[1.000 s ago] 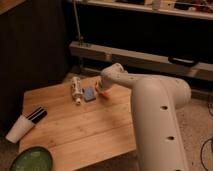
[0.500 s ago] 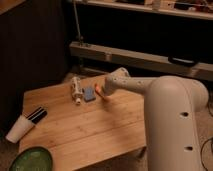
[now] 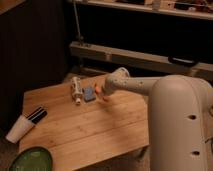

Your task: Drag the pepper across the table

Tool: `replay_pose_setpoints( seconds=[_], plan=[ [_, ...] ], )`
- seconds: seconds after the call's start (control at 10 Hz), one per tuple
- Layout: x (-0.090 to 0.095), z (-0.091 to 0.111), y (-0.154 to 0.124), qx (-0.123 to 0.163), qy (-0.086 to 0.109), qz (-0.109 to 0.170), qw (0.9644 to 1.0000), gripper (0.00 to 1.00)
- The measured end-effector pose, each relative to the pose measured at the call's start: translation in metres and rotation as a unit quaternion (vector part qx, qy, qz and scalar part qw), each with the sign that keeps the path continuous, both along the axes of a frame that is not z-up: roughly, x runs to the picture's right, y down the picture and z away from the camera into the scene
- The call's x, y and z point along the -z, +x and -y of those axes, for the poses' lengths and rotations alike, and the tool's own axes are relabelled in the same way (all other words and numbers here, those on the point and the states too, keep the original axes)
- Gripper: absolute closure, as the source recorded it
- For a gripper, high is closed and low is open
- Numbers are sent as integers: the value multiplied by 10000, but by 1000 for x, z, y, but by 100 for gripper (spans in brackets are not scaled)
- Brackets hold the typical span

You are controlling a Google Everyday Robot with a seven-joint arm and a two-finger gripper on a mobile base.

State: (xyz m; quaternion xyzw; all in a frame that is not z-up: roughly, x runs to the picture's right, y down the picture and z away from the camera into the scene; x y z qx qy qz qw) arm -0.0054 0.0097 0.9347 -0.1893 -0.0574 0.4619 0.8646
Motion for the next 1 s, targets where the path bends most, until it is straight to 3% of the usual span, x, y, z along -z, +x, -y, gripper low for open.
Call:
replay_pose_setpoints(
  seconds=[0.2, 0.4, 0.7, 1.0],
  plan=[
    [-5, 18, -9, 48, 113, 37, 9999, 39],
    [-13, 23, -24, 49, 93, 112, 9999, 39],
    [-25, 23, -41, 118, 72, 155, 9998, 39],
    [-35, 17, -40, 170, 16, 82, 9998, 39]
  ],
)
